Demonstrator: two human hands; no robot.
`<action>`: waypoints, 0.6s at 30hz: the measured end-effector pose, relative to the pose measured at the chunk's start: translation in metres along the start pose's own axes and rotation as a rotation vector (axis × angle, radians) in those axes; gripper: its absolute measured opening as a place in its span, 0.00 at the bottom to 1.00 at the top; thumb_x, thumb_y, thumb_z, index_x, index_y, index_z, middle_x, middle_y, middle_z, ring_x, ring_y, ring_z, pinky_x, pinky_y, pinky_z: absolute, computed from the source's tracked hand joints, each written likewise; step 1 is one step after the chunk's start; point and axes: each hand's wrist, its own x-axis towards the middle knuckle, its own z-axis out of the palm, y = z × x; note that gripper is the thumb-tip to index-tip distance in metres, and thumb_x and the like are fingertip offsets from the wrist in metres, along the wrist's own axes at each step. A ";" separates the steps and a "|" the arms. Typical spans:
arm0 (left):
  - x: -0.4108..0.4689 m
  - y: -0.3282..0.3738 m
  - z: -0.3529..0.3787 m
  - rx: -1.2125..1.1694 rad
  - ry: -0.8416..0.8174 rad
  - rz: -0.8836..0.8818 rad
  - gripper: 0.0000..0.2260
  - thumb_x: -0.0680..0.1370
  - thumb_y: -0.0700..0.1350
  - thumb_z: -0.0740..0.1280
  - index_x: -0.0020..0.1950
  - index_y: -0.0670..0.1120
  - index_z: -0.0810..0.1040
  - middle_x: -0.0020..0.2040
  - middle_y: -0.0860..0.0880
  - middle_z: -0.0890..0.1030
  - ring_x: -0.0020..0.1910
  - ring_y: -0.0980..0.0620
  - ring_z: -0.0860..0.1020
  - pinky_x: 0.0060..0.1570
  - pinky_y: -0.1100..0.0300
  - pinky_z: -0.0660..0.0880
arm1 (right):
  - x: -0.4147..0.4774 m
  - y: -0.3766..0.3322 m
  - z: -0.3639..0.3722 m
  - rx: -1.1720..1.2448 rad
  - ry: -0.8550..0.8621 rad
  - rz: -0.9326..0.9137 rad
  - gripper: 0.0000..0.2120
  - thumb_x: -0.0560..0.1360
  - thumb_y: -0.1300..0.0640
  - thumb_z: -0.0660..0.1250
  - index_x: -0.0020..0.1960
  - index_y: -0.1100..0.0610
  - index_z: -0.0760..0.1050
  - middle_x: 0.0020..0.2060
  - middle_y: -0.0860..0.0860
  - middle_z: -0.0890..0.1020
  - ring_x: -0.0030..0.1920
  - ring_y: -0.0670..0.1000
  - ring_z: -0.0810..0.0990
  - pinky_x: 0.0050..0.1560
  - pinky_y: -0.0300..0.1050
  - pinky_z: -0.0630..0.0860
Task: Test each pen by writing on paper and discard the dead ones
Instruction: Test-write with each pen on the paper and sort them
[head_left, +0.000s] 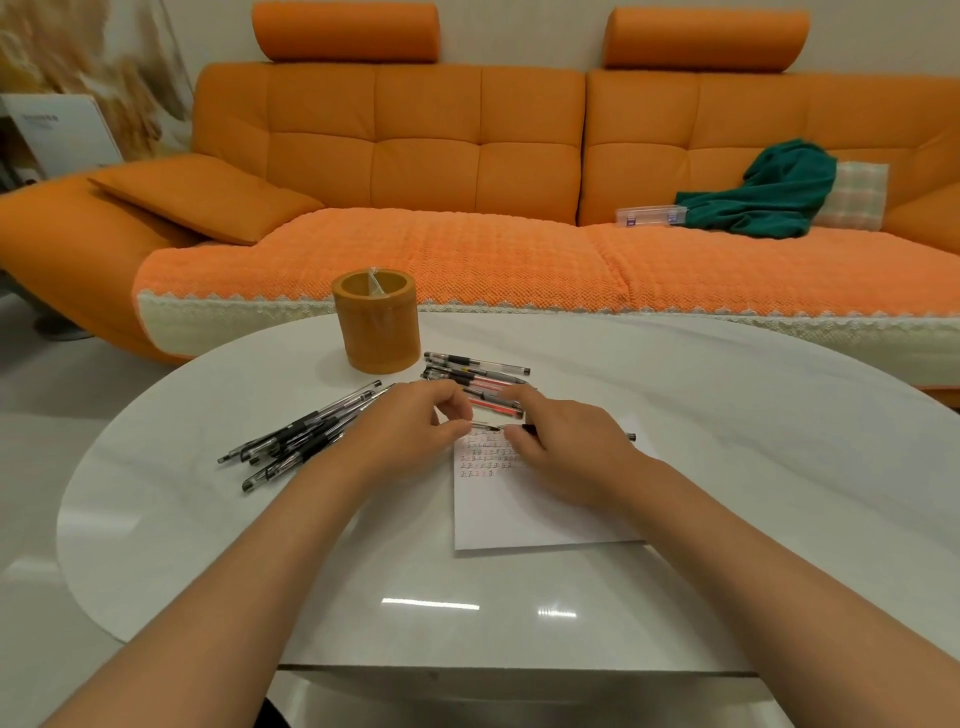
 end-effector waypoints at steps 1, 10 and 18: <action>0.000 -0.002 -0.001 0.025 -0.014 -0.006 0.03 0.79 0.47 0.70 0.48 0.56 0.80 0.45 0.62 0.80 0.44 0.58 0.78 0.44 0.58 0.77 | -0.001 0.001 0.000 0.051 -0.011 0.014 0.17 0.83 0.51 0.54 0.71 0.46 0.61 0.41 0.50 0.81 0.40 0.52 0.76 0.36 0.49 0.66; 0.001 -0.006 0.006 0.139 -0.086 0.015 0.05 0.77 0.49 0.70 0.49 0.59 0.77 0.46 0.63 0.77 0.43 0.62 0.74 0.38 0.65 0.69 | 0.003 0.007 -0.011 0.468 -0.024 0.148 0.18 0.81 0.65 0.54 0.51 0.48 0.80 0.46 0.48 0.79 0.40 0.47 0.76 0.43 0.44 0.73; 0.003 -0.005 0.014 0.131 -0.081 -0.019 0.14 0.73 0.59 0.73 0.54 0.58 0.74 0.50 0.60 0.76 0.46 0.60 0.74 0.45 0.58 0.75 | 0.001 0.002 -0.014 1.016 -0.064 0.228 0.11 0.79 0.68 0.64 0.58 0.57 0.79 0.42 0.57 0.77 0.36 0.51 0.78 0.40 0.48 0.80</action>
